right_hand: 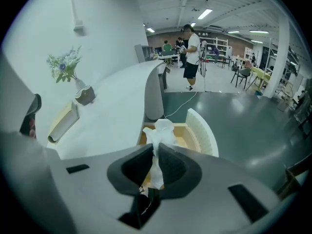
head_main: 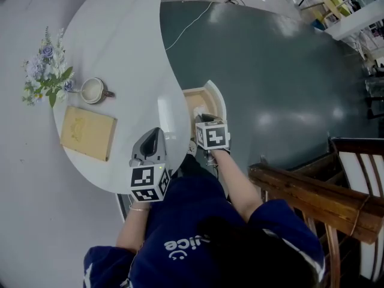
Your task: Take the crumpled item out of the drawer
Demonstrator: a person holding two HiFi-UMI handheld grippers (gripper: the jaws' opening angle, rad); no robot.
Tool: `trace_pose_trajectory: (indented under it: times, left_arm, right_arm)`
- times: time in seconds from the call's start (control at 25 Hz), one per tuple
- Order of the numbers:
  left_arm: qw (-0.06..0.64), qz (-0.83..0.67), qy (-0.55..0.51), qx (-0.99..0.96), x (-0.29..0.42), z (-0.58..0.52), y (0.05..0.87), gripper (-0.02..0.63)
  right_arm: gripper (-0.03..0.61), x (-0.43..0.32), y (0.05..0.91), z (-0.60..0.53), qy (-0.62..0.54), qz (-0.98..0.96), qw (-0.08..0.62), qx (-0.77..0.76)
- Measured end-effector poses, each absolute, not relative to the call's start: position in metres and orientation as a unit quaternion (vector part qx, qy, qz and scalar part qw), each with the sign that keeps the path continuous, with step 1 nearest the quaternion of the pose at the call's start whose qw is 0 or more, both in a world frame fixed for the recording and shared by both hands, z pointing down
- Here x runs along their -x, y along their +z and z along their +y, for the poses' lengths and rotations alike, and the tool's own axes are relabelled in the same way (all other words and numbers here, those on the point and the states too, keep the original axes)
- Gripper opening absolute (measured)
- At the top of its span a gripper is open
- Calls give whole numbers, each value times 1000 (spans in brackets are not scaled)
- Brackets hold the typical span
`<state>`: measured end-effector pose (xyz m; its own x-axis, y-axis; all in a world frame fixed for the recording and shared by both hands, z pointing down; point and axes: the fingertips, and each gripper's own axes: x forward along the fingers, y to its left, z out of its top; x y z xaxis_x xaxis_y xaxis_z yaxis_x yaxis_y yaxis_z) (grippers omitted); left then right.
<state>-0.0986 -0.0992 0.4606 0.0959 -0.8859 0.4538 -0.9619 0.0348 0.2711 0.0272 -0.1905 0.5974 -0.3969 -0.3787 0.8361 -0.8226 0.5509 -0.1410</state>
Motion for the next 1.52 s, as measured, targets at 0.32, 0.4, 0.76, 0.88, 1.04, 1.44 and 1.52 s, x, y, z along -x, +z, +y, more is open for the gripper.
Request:
trace_pose_trajectory:
  times: [0.32, 0.4, 0.76, 0.88, 1.04, 1.44, 1.52]
  left_arm:
    - [264, -658, 74, -701, 89, -97, 459, 5]
    - [266, -656, 71, -703, 86, -97, 457, 5]
    - [256, -637, 54, -725, 69, -96, 442, 5]
    - [249, -637, 49, -728, 67, -96, 438, 5]
    - [226, -638, 25, -735, 70, -97, 424, 5]
    - [125, -648, 11, -751, 76, -111, 371, 5]
    - [114, -650, 4, -752, 76, -113, 363, 5]
  right_arm:
    - [46, -30, 563, -179, 263, -805, 358, -392]
    - [46, -31, 552, -178, 260, -810, 345, -396]
    - [46, -37, 504, -177, 200, -834, 291, -424]
    - [46, -37, 487, -175, 174, -845, 268, -428]
    - [46, -33, 463, -171, 150, -861, 232, -427]
    - [46, -25, 391, -170, 62, -896, 126, -421]
    - [46, -24, 376, -169, 51, -902, 102, -416]
